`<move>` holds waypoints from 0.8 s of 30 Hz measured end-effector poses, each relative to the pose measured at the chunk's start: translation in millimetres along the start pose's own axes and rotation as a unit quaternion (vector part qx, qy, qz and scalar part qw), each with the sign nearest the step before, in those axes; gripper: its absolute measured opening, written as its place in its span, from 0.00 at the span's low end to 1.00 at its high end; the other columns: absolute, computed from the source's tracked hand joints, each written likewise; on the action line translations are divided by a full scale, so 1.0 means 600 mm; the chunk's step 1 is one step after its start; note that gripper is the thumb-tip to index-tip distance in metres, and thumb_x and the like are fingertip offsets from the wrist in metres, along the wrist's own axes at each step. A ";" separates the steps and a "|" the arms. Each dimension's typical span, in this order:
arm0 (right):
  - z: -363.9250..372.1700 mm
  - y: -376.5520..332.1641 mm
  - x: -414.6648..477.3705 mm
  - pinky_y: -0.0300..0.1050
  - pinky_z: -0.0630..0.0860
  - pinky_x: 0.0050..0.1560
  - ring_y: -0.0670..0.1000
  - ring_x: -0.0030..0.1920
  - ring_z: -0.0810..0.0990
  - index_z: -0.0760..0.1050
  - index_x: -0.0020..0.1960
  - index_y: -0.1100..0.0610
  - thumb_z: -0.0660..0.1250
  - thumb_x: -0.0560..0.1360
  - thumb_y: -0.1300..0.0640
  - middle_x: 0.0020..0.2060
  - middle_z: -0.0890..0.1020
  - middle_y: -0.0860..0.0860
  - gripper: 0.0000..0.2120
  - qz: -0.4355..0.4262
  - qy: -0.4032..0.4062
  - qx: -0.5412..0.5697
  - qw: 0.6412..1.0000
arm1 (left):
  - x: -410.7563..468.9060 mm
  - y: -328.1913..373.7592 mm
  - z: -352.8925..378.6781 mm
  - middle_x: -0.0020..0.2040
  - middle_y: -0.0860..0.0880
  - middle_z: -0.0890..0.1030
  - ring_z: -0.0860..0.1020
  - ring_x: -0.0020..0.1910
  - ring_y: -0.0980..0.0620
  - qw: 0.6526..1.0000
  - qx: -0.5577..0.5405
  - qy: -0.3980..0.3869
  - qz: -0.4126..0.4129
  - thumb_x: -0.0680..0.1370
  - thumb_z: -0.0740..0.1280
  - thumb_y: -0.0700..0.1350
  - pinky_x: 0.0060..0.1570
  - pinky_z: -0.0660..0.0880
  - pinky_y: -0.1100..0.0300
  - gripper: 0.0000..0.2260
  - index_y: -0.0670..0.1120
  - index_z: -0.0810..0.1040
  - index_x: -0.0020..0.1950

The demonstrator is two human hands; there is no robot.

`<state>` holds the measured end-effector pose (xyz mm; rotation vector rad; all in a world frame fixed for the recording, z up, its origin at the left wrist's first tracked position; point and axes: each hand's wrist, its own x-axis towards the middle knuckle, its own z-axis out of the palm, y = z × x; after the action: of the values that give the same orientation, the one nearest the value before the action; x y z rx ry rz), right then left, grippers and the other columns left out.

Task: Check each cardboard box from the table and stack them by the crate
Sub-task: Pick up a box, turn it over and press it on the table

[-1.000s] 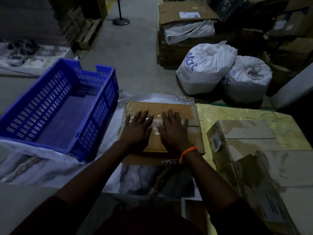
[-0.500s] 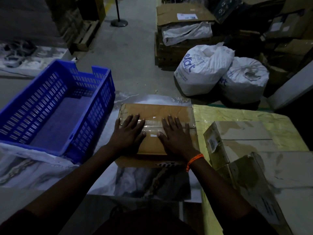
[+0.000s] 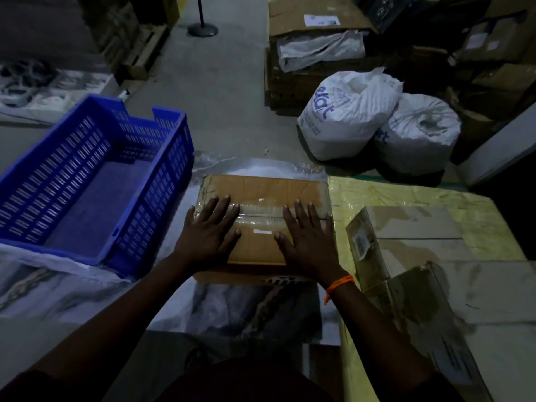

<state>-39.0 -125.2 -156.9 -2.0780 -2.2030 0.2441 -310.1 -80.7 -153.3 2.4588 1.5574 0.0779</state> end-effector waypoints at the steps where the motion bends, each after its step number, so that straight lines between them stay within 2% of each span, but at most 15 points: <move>1: 0.000 -0.001 -0.002 0.67 0.44 0.78 0.57 0.83 0.46 0.53 0.83 0.47 0.44 0.78 0.28 0.84 0.50 0.53 0.39 0.025 0.014 0.013 0.999 | -0.001 0.001 -0.001 0.84 0.52 0.42 0.41 0.82 0.48 1.000 -0.003 0.004 -0.001 0.75 0.29 0.72 0.76 0.48 0.32 0.41 0.56 0.48 0.84; 4: -0.010 -0.004 -0.016 0.65 0.58 0.77 0.60 0.81 0.54 0.52 0.83 0.52 0.51 0.77 0.27 0.83 0.54 0.57 0.43 0.176 0.072 0.102 0.976 | -0.011 0.008 -0.003 0.84 0.53 0.42 0.41 0.82 0.48 1.000 -0.011 0.004 -0.009 0.75 0.29 0.72 0.76 0.49 0.32 0.41 0.56 0.48 0.84; 6: -0.011 0.008 -0.020 0.62 0.69 0.71 0.62 0.77 0.65 0.49 0.83 0.53 0.58 0.75 0.26 0.80 0.61 0.59 0.48 0.255 0.072 0.189 0.946 | -0.022 0.014 -0.001 0.84 0.53 0.43 0.42 0.83 0.48 1.000 -0.022 0.013 -0.018 0.76 0.34 0.72 0.76 0.51 0.33 0.39 0.56 0.49 0.83; 8: -0.020 0.026 -0.014 0.59 0.75 0.65 0.63 0.70 0.74 0.55 0.81 0.54 0.64 0.70 0.23 0.73 0.72 0.59 0.52 0.287 0.057 0.258 0.921 | -0.027 0.022 0.003 0.84 0.52 0.47 0.45 0.83 0.48 0.998 -0.045 0.028 -0.024 0.77 0.41 0.71 0.75 0.53 0.32 0.37 0.55 0.53 0.83; 10: -0.033 0.048 -0.003 0.54 0.77 0.60 0.61 0.64 0.79 0.65 0.75 0.54 0.70 0.67 0.26 0.66 0.79 0.57 0.47 0.296 0.052 0.294 0.907 | -0.025 0.034 0.006 0.84 0.52 0.52 0.47 0.83 0.48 0.995 -0.084 0.053 -0.020 0.78 0.48 0.71 0.74 0.55 0.31 0.37 0.55 0.55 0.83; 12: -0.053 0.065 0.005 0.51 0.77 0.57 0.60 0.62 0.80 0.68 0.71 0.55 0.74 0.69 0.33 0.63 0.81 0.56 0.40 0.301 0.050 0.302 0.903 | -0.019 0.053 0.012 0.83 0.52 0.54 0.49 0.83 0.47 0.989 -0.127 0.079 -0.010 0.77 0.53 0.70 0.73 0.56 0.30 0.37 0.55 0.57 0.82; 16: -0.101 0.088 0.012 0.51 0.76 0.57 0.61 0.62 0.80 0.68 0.71 0.55 0.76 0.70 0.36 0.63 0.80 0.56 0.39 0.276 0.054 0.272 0.920 | -0.011 0.090 0.026 0.84 0.52 0.52 0.47 0.83 0.47 0.978 -0.173 0.117 0.003 0.77 0.58 0.68 0.71 0.58 0.27 0.36 0.56 0.54 0.83; 20: -0.159 0.082 0.042 0.52 0.74 0.60 0.61 0.65 0.77 0.68 0.72 0.55 0.79 0.68 0.37 0.66 0.78 0.58 0.41 0.215 0.032 0.218 0.952 | -0.008 0.088 0.036 0.84 0.53 0.47 0.43 0.83 0.48 0.974 -0.192 0.120 -0.027 0.78 0.55 0.70 0.73 0.54 0.28 0.37 0.57 0.51 0.83; 24: -0.201 0.020 0.088 0.54 0.74 0.65 0.60 0.70 0.75 0.65 0.76 0.55 0.78 0.63 0.32 0.70 0.76 0.57 0.51 0.121 0.038 0.143 0.981 | -0.017 0.050 0.043 0.84 0.54 0.41 0.40 0.82 0.47 0.971 -0.196 0.118 -0.072 0.79 0.47 0.71 0.75 0.46 0.31 0.35 0.58 0.48 0.83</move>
<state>-8.2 -66.2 -42.6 -2.1463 -1.7488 0.4631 -283.7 -106.2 -170.9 2.0814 1.6212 0.6123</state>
